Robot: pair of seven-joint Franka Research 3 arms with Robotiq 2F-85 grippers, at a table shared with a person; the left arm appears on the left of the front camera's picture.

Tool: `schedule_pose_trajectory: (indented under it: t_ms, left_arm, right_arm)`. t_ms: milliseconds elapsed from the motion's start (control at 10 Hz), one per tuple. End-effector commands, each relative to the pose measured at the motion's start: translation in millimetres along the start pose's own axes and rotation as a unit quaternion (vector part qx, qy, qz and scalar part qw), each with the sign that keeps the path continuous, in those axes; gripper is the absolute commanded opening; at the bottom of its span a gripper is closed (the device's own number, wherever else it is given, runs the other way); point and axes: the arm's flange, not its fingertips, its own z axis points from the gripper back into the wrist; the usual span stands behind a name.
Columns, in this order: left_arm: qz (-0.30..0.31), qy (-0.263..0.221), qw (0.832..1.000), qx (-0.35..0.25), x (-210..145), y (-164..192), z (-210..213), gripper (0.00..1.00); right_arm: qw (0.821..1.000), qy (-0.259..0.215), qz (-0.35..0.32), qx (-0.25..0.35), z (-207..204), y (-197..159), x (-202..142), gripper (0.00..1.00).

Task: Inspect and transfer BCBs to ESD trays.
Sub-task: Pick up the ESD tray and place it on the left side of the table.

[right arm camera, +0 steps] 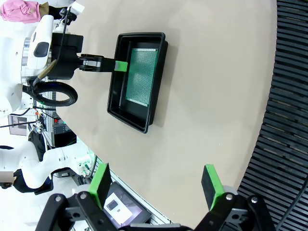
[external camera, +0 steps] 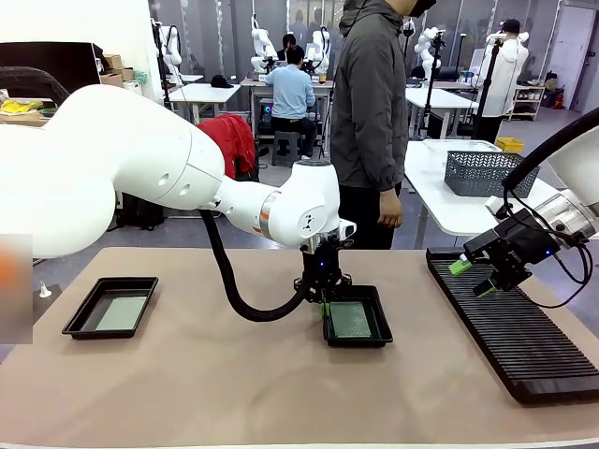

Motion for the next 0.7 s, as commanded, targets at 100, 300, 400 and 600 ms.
schedule_pose_trajectory:
  t_ms: [100, 300, 400, 600]
  left_arm:
    - [-0.007, 0.012, 0.999, -0.040, 7, 21, 7, 0.03]
    - [-0.008, 0.020, 0.998, -0.060, 15, 34, 11, 0.03]
    - [-0.011, 0.023, 0.997, -0.073, 18, 40, 13, 0.03]
    - [-0.020, 0.019, 0.995, -0.092, 20, 52, 17, 0.03]
  right_arm:
    - [1.000, -0.005, -0.009, -0.006, -1, 2, -2, 1.00]
    - [1.000, -0.005, -0.009, -0.006, -1, 2, -2, 1.00]
    - [1.000, -0.005, -0.009, -0.006, -1, 2, -2, 1.00]
    - [1.000, -0.005, -0.009, -0.006, -1, 2, -2, 1.00]
